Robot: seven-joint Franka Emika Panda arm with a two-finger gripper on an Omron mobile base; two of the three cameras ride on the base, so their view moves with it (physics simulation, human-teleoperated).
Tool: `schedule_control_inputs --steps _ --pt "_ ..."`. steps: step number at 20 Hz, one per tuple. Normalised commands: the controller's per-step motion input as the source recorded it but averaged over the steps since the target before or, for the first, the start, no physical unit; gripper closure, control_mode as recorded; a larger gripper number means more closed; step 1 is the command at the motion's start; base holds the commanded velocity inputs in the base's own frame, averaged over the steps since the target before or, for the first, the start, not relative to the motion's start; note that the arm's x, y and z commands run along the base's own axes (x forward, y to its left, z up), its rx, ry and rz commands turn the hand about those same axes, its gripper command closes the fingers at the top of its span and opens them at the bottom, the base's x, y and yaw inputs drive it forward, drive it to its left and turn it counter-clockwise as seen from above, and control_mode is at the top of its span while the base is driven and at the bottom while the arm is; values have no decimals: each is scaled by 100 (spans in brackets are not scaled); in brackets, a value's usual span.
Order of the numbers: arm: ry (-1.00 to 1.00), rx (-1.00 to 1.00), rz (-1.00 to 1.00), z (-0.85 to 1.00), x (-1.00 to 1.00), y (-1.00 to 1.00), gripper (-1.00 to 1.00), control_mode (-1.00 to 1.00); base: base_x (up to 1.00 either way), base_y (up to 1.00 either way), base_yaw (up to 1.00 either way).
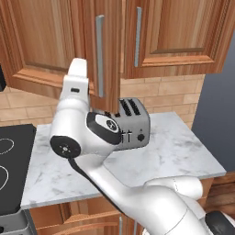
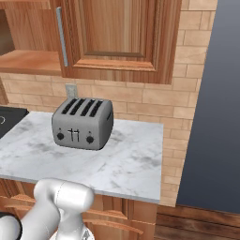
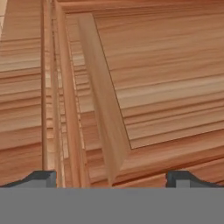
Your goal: Close all open cabinet doors.
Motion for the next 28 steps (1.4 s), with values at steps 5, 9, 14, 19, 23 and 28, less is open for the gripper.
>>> schedule_control_inputs --steps 5,9,14,19,23,28 --pt "0 0 0 0 68 -24 -100 -100 0 0 0" --pt "0 0 0 0 68 -26 -100 -100 0 0 0" --pt "0 0 0 -1 73 -25 -100 -100 0 0 0" --pt "0 0 0 -6 82 -25 -100 -100 0 0 0" --pt "0 0 0 -9 81 -23 -100 -100 0 0 0" --pt "0 0 0 -13 78 -19 -100 -100 0 0 0"
